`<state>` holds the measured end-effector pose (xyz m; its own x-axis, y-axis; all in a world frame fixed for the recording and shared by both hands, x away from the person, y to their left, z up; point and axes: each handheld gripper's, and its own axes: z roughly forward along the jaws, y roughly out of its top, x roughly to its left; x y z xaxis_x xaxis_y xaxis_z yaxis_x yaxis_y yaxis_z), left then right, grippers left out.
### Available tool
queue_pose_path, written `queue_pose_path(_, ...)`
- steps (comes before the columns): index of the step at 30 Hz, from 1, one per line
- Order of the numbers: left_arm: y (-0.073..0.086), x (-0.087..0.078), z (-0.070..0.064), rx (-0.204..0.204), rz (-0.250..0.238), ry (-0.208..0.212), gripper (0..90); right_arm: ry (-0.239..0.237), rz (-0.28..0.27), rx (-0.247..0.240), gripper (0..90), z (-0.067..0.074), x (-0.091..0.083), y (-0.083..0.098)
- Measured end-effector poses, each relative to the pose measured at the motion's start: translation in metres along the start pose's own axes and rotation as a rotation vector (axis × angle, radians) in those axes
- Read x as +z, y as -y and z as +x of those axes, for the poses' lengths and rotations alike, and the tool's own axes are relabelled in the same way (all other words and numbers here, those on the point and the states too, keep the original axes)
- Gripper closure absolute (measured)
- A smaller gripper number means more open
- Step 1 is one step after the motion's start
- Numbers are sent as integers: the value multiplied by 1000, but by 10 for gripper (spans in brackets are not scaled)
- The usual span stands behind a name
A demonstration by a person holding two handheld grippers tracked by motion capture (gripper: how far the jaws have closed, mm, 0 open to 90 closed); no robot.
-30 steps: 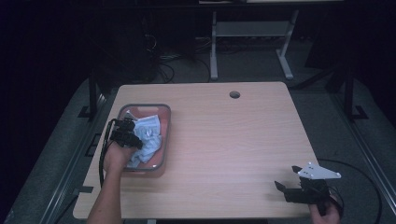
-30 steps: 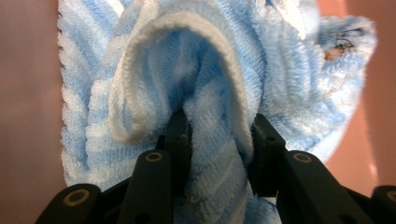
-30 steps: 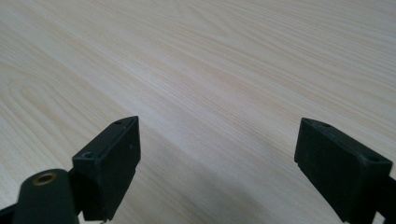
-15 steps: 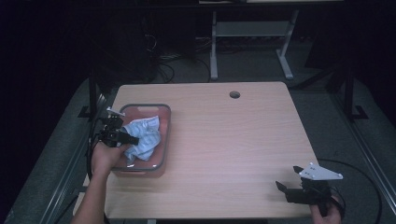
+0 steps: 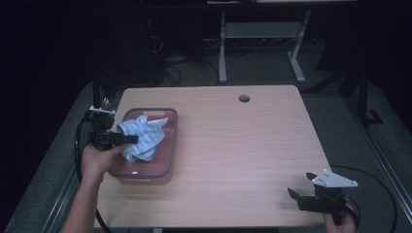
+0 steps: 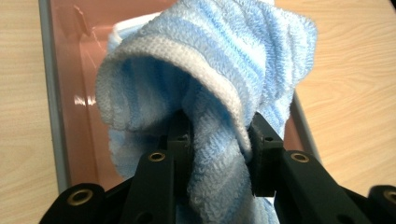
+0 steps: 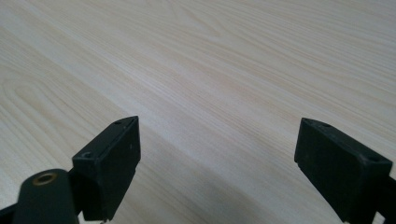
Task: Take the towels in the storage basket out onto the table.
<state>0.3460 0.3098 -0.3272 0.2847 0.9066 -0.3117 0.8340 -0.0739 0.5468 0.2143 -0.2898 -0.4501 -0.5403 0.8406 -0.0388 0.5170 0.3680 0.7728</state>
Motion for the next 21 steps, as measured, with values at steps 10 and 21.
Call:
queue_pose_path(10, -12, -32, -4, -5, -68, 26, 672, 3, 3, 3, 138, 0, 0, 0)
queue_pose_path(21, -25, -58, -14, 17, -88, 30, 671, 8, 2, 4, 138, -1, 0, 0)
